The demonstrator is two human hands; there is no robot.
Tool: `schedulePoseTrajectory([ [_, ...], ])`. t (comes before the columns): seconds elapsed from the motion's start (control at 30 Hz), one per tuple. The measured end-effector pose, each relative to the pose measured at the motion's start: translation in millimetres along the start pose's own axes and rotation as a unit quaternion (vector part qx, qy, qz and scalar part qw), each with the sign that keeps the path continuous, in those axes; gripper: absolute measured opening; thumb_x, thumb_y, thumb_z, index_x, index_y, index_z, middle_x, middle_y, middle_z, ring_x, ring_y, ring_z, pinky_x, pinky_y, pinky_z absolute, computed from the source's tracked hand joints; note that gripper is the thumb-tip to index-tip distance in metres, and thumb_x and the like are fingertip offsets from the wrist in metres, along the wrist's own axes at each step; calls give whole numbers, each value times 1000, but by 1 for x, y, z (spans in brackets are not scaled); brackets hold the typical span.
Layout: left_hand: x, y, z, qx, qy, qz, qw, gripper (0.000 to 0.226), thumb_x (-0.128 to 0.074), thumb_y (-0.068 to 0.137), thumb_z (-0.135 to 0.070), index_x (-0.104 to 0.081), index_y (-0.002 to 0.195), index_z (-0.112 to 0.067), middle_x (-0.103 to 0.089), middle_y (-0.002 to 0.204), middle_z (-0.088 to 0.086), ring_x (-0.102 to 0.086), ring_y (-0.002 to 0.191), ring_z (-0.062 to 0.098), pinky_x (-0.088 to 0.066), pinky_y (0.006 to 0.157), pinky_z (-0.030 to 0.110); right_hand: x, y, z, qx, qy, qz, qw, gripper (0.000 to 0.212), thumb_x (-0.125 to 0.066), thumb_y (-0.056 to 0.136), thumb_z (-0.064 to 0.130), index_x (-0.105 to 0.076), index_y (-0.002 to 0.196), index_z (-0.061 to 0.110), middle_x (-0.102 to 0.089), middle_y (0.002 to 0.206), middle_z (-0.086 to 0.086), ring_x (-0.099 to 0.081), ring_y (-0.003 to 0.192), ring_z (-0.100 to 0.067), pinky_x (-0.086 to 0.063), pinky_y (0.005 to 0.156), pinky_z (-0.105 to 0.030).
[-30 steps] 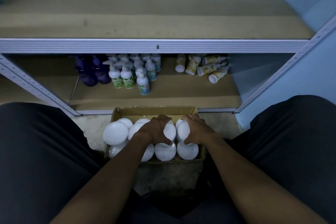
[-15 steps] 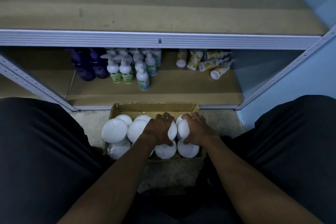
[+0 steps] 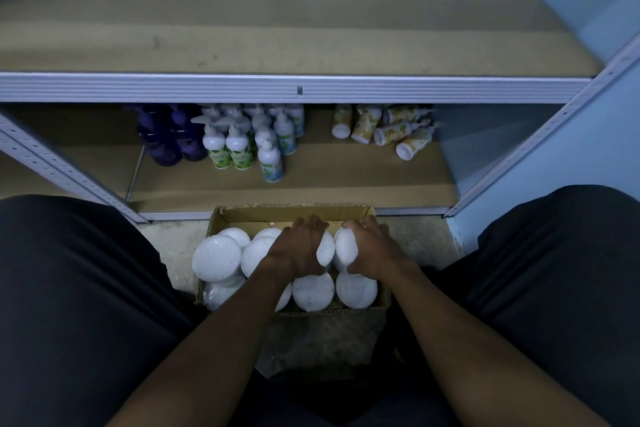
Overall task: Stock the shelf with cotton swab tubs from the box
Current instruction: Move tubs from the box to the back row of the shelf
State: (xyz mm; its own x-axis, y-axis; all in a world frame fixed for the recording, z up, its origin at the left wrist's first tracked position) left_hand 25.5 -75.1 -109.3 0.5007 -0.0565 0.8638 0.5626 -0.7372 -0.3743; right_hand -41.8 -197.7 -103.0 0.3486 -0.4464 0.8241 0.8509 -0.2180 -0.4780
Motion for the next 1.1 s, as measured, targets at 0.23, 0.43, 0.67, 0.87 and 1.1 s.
schedulePoseTrajectory([
  [0.23, 59, -12, -14, -12, 21, -29, 999, 80, -78, 68, -44, -48, 136, -13, -47, 133, 10, -49, 116, 33, -47, 94, 45, 49, -15, 18, 26, -19, -1, 999, 90, -83, 69, 36, -36, 145, 31, -33, 142, -4, -36, 129, -33, -47, 95, -43],
  [0.43, 109, -25, -20, -35, -8, -70, 997, 79, -70, 49, -61, -58, 117, -21, -56, 116, 4, -57, 103, 25, -54, 82, 42, 110, -43, 40, 63, -42, -32, 997, 86, -83, 66, 45, -43, 141, 34, -43, 136, -5, -45, 125, -32, -50, 93, -45],
  [0.67, 167, -50, -45, -56, -10, -102, 993, 67, -81, 63, -50, -63, 119, -16, -59, 119, 3, -59, 104, 22, -52, 86, 36, 169, -85, 56, 111, -34, -83, 990, 79, -83, 70, 47, -51, 140, 33, -53, 137, 1, -50, 124, -20, -49, 93, -36],
  [0.87, 235, -74, -75, -79, 32, -140, 986, 66, -79, 64, -53, -60, 119, -22, -61, 116, 1, -59, 104, 23, -52, 85, 40, 225, -108, 64, 123, 8, -149, 981, 78, -79, 59, 56, -58, 133, 41, -62, 129, 12, -57, 115, -14, -53, 90, -40],
  [1.1, 337, -90, -121, -94, 56, -226, 968, 84, -80, 65, -50, -49, 138, -22, -57, 134, 0, -54, 118, 19, -45, 89, 27, 324, -146, 69, 121, -3, -260, 958, 70, -79, 59, 57, -63, 125, 40, -64, 125, 11, -58, 108, -13, -53, 86, -34],
])
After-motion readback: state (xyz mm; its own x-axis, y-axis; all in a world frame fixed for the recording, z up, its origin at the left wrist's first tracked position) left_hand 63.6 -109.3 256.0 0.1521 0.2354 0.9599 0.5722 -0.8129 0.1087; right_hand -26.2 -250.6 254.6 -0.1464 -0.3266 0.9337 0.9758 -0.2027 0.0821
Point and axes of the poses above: each hand's wrist, its own y-axis towards the middle knuckle, its own x-axis out of the back of the hand, z = x × y, the point moved 8 cm from there along y, towards the middle knuckle
